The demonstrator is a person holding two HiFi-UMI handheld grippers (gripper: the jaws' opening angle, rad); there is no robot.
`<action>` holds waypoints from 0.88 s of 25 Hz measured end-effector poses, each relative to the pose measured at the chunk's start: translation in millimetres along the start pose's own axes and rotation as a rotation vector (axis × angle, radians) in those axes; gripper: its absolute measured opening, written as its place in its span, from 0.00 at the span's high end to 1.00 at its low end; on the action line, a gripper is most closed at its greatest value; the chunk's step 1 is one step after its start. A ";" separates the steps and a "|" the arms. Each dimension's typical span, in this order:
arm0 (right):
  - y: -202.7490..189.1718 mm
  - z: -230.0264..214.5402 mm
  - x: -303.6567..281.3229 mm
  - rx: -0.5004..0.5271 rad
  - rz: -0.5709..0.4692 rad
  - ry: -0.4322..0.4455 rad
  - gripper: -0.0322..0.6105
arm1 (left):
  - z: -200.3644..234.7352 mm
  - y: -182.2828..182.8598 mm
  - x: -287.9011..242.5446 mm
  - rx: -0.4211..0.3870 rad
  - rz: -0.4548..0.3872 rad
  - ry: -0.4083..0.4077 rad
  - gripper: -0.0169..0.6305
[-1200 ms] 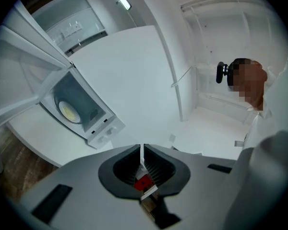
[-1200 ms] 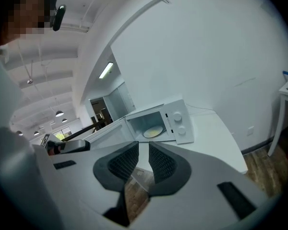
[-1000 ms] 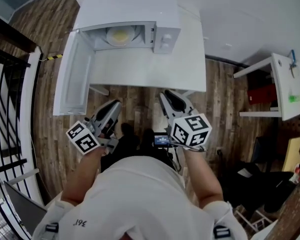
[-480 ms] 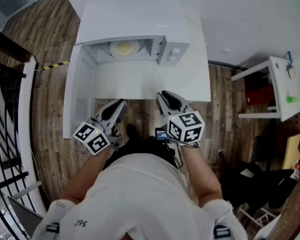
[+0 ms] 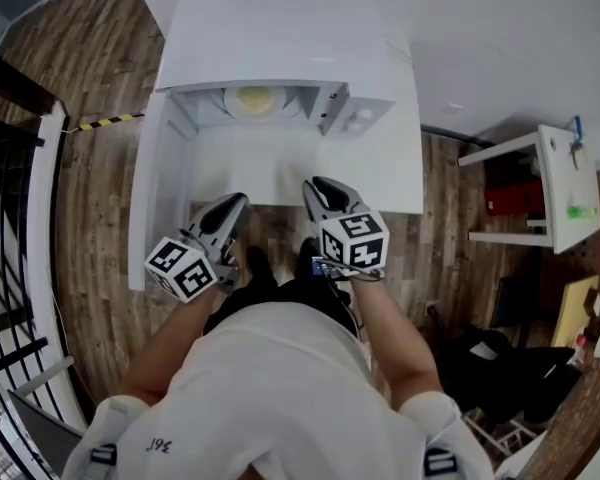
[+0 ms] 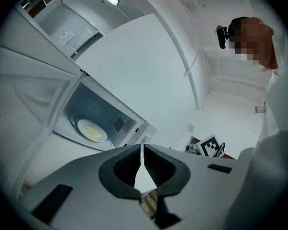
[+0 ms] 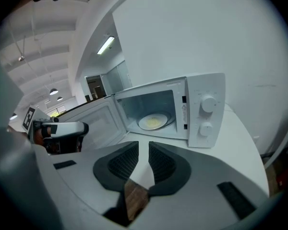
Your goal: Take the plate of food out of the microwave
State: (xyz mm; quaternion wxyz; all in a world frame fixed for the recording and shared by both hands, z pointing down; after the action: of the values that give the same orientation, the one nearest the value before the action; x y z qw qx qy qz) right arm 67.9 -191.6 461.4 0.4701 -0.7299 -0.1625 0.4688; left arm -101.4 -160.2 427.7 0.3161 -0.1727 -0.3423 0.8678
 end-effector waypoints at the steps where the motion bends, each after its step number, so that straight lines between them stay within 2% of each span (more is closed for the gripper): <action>1: 0.0 -2.7 -6.2 0.011 0.014 0.002 0.87 | 3.2 0.9 -1.9 0.002 -0.007 0.014 0.96; 4: -1.5 -12.0 -25.8 0.074 0.060 -0.005 0.87 | 12.1 -0.3 -8.8 0.004 -0.015 0.052 0.96; 8: -3.8 -19.5 -50.9 0.244 0.111 -0.019 0.87 | 21.7 -4.0 -19.2 0.007 -0.018 0.087 0.96; 13: -5.2 -23.8 -83.9 0.428 0.139 -0.019 0.87 | 34.2 -5.6 -29.9 0.023 -0.014 0.113 0.96; 17: -4.4 -23.9 -105.9 0.527 0.166 0.008 0.87 | 46.7 -9.3 -40.8 0.045 -0.008 0.130 0.96; 22: 0.0 -25.5 -132.2 0.687 0.183 0.002 0.87 | 64.1 -12.3 -53.1 0.065 0.009 0.160 0.96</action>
State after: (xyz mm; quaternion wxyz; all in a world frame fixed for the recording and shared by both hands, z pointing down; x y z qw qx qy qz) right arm 22.2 -294.8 534.7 0.6443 -0.5411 0.0715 0.5356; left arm -89.9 -219.7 486.1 0.3440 -0.2326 -0.2870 0.8632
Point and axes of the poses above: the fingertips, and each gripper's own axes: x backward along the fingers, z to its left, y out of its top, the point moved 4 cm from there along x, backward along the fingers, and after that the axes turned 8 degrees about x, right-handed, at the moved point
